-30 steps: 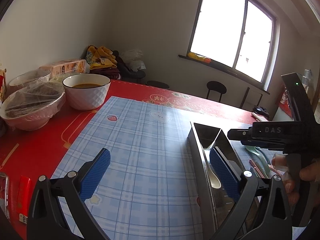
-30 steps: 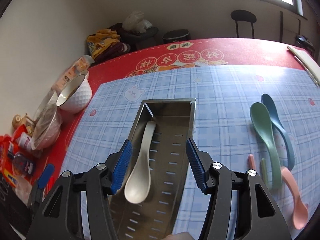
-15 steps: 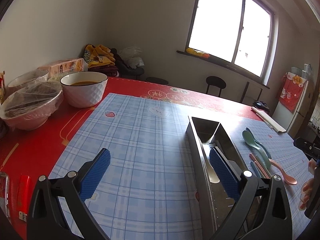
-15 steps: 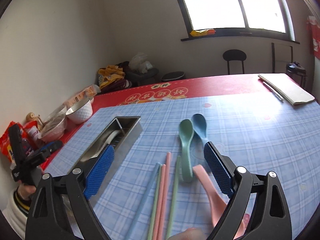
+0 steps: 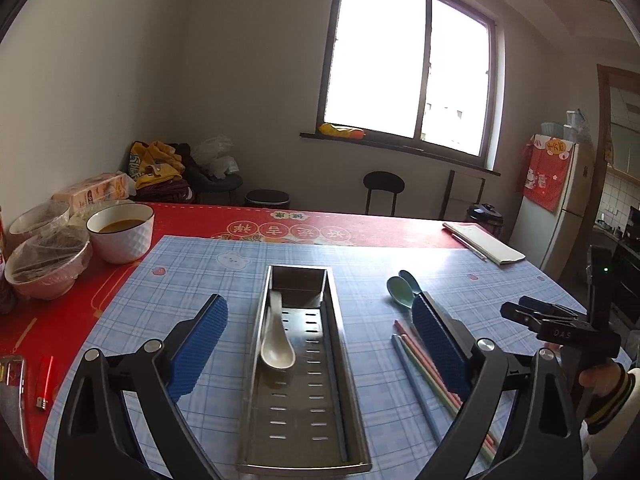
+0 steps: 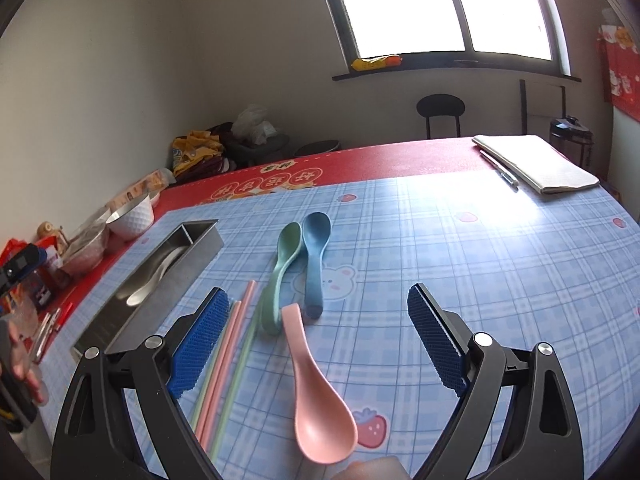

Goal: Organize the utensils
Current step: 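Bring the left gripper back over the blue chopsticks and open it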

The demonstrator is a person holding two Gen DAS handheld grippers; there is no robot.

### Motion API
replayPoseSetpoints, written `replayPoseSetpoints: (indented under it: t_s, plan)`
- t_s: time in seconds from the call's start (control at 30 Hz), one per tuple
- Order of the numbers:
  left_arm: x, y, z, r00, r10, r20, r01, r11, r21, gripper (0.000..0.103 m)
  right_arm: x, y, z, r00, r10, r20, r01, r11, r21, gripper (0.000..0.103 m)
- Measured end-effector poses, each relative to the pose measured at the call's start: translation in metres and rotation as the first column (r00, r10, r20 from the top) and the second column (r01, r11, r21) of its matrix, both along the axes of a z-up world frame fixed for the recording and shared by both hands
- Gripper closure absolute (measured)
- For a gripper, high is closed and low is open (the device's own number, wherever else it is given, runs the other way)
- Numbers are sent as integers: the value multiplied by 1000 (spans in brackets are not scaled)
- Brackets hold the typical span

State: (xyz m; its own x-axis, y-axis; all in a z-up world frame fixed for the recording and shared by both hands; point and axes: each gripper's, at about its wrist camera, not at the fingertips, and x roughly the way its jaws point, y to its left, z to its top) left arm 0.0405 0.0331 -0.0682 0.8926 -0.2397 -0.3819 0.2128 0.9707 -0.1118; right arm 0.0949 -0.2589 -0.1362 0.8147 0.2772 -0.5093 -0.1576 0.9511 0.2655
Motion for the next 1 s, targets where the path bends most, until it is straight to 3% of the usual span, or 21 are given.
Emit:
replayPoseSetpoints:
  t_s: [0.13, 0.27, 0.4, 0.53, 0.63, 0.77, 1.0]
  plan:
    - [-2, -37, -8, 998, -11, -62, 12, 1000, 21, 22, 3, -9, -1, 1000, -2, 14, 1, 999, 47, 15]
    - [4, -80, -22, 993, -3, -117, 19, 991, 133, 41, 2, -11, -3, 999, 10, 32, -11, 999, 41, 15]
    - [17, -108, -45, 978, -25, -209, 61, 983, 171, 44, -2, -14, -4, 999, 27, 39, -29, 997, 65, 15]
    - [33, -117, -71, 950, -21, -313, 80, 981, 179, 49, -3, -18, -6, 999, 33, 41, -37, 994, 101, 15]
    - [41, -119, -89, 922, -30, -387, 103, 981, 167, 63, -4, -22, -7, 999, 23, 42, -28, 992, 121, 15]
    - [44, -122, -101, 901, -63, -429, 139, 979, 147, 84, -6, -22, -7, 998, 26, 52, -33, 991, 130, 15]
    - [55, -125, -110, 882, -58, -468, 142, 979, 145, 86, -8, -19, -6, 997, 42, 59, -48, 992, 118, 15]
